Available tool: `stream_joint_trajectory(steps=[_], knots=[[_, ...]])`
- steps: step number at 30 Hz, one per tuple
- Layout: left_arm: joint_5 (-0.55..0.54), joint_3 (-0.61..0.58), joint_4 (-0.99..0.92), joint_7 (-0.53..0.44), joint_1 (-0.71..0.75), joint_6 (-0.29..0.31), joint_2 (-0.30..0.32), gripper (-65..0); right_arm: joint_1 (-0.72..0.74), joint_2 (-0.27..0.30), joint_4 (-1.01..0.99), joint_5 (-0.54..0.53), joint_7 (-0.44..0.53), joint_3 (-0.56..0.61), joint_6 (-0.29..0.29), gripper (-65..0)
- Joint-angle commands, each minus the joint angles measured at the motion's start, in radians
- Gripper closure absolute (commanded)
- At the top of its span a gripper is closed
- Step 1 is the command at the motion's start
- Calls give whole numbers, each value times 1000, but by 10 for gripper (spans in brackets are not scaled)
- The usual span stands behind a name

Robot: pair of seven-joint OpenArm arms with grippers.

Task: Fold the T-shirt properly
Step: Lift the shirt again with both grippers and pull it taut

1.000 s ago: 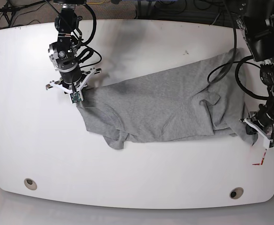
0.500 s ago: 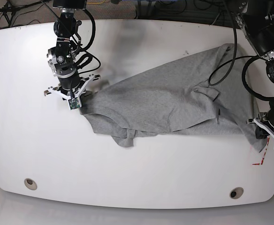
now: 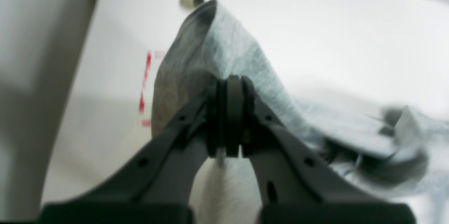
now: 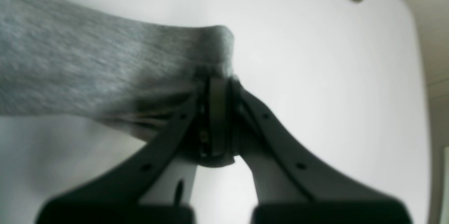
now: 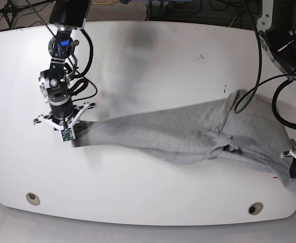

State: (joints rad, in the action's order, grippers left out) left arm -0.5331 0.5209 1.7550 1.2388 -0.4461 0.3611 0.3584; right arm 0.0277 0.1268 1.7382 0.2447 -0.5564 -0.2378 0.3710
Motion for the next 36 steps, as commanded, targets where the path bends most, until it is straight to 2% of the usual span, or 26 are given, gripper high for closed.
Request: stream_joint_trajectory(steps=[1, 8, 17, 20, 23, 29, 36], knots=[[-2, 11, 18, -34, -69, -4, 24, 0, 70, 33, 22, 0, 17, -5, -13, 0], [-5, 60, 12, -26, -173, -86, 23, 0, 197, 99, 16, -5, -12, -4, -13, 0], [1, 55, -40, -26, -294, -99, 20, 0, 378, 150, -4, 2, -18, 1, -13, 0], [15, 35, -88, -26, -336, -126, 20, 0, 441, 169, -27, 3, -35, 1, -11, 0], [32, 28, -123, -26, -376, -136, 18, 0, 512, 193, -56, 3, -55, 1, 15, 0], [35, 21, -166, -26, -440, -136, -2, 0, 614, 204, -85, 3, -83, 1, 50, 0], [35, 20, -205, -26, -503, -139, -15, 0, 694, 205, -86, 3, -107, 4, 52, 0]])
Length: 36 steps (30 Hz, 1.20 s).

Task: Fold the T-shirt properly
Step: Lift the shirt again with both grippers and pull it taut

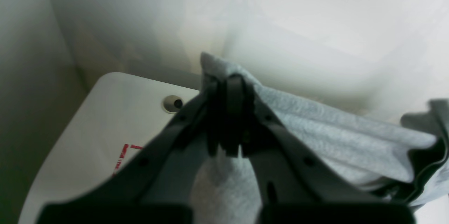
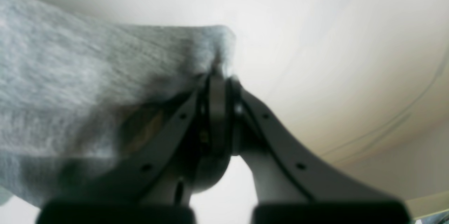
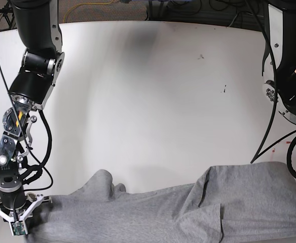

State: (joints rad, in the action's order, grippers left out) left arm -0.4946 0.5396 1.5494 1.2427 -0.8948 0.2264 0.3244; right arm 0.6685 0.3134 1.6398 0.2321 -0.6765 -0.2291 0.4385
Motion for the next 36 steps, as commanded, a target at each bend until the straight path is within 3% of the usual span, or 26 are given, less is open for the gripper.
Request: stream_joint_trajectory(steps=[1, 11, 20, 28, 36], knots=[[-3, 1, -2, -30, -62, -5, 18, 0, 63, 19, 12, 16, 11, -5, -16, 0], [-3, 1, -27, -30, -128, -5, 18, 0, 184, 39, -71, 16, 10, -2, -16, 0], [-3, -31, -20, -30, -123, -3, 18, 0, 193, 60, -80, 16, 10, 61, -16, 0], [-9, -32, -20, -30, -60, 0, 18, 0, 92, 60, -59, 11, 14, 58, -17, 0], [-55, -25, 7, -31, 104, 1, 17, 0, -88, 43, -2, 6, 19, 3, -17, 0]])
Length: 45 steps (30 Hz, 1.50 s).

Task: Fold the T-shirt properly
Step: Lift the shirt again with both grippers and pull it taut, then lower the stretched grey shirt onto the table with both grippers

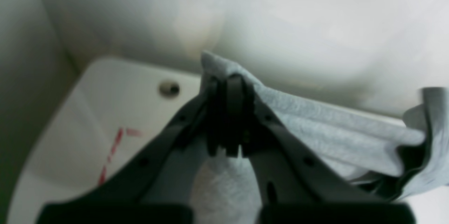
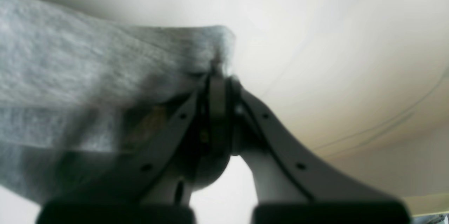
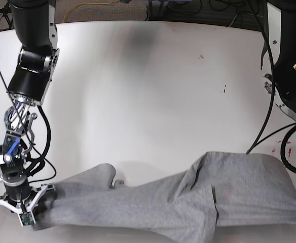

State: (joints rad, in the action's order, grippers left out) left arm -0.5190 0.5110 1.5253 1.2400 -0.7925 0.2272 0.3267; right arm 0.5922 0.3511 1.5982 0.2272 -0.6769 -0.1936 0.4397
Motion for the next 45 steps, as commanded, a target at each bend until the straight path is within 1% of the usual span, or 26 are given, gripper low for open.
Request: stream_joint_trajectory(steps=[1, 3, 9, 16, 21, 25, 29, 33, 36, 38, 45], knots=[[-45, 7, 42, -29, 35, 1, 15, 0, -38, -10, 49, 11, 24, -50, -18, 0], [-68, 22, 60, -29, 97, 1, 15, 0, -90, -30, 61, 14, 42, -74, -17, 0], [-117, 44, 90, -29, 262, 1, 15, 0, -262, -65, 84, 13, 85, -126, -17, 0], [-198, 47, 91, -30, 451, 1, 21, 0, -440, -139, 103, 13, 153, -186, -17, 0], [-238, 47, 91, -30, 585, 1, 22, 0, -533, -166, 104, 13, 177, -201, -17, 0], [-243, 47, 91, -30, 687, 1, 24, 0, -611, -179, 104, 13, 187, -201, -17, 0], [-238, 47, 87, -30, 755, 1, 24, 0, -656, -203, 103, 13, 211, -203, -18, 0], [-238, 47, 88, -32, 818, 1, 24, 0, -703, -211, 101, 13, 225, -201, -22, 0], [-237, 47, 85, -32, 850, 1, 22, 0, -719, -237, 101, 11, 227, -201, -22, 0], [-235, 47, 80, -33, 864, 1, 22, 0, -722, -245, 103, 13, 227, -201, -22, 0], [-234, 47, 80, -33, 905, 1, 24, 0, -736, -251, 104, 13, 227, -201, -22, 0]])
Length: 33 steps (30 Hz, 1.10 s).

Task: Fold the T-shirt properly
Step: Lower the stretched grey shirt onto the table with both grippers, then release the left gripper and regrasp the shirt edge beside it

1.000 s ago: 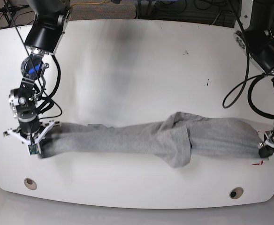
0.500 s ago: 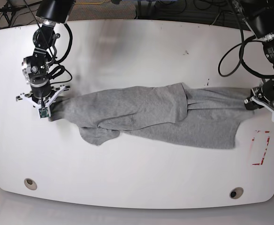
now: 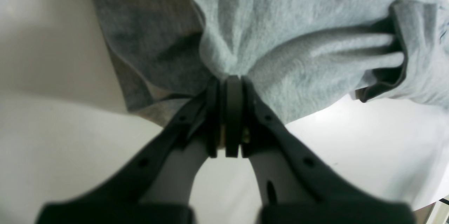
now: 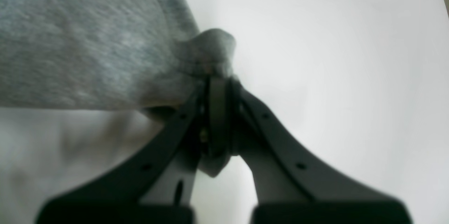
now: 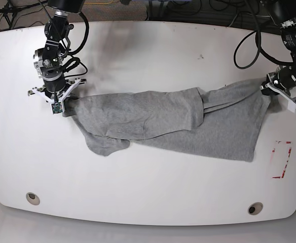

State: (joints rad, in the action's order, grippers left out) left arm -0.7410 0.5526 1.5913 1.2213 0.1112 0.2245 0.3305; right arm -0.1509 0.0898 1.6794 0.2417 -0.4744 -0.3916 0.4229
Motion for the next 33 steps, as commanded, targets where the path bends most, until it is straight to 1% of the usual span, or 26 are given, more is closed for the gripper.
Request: stream_joint_trajectory(steps=[1, 6, 8, 12, 13, 14, 15, 16, 17, 18, 20, 27, 33], knots=[[-12, 5, 14, -15, 9, 3, 20, 0, 7, 11, 23, -2, 24, -4, -5, 0], [-7, 5, 16, -15, 26, 3, 29, 0, 6, 9, 23, -2, 24, -4, -5, 0], [-1, -1, 17, -15, 34, 3, 42, -21, 6, 9, 23, -2, 24, -4, -5, 0], [1, 1, 16, -15, 34, 3, 49, -154, 0, 9, 23, -2, 24, -4, -5, 0], [1, 1, 16, -15, 34, 3, 49, -197, -2, 9, 23, -2, 24, -4, -5, 0], [1, 2, 19, -13, 32, 3, 51, -257, -3, 9, 23, -2, 24, -4, -5, 0], [1, 2, 22, -13, 31, 3, 54, -297, -3, 9, 24, -2, 24, -4, -5, 0], [-1, 2, 24, -13, 31, 2, 65, -357, -3, 9, 24, -2, 24, -4, -5, 0], [-5, 2, 24, -11, 29, 2, 69, -386, -3, 9, 24, -2, 24, -4, -5, 0], [-7, 2, 24, -11, 28, 2, 77, -443, -5, 9, 24, -2, 24, -4, -5, 0], [-7, 2, 25, -11, 17, 2, 83, -496, -5, 9, 24, -2, 24, -4, -5, 0], [-7, 2, 47, -10, -81, 3, 97, -506, 0, 9, 24, -2, 24, -4, -5, 0], [2, -6, 24, -10, -216, 0, 94, -506, 3, 9, 24, -2, 24, -2, -5, 0]])
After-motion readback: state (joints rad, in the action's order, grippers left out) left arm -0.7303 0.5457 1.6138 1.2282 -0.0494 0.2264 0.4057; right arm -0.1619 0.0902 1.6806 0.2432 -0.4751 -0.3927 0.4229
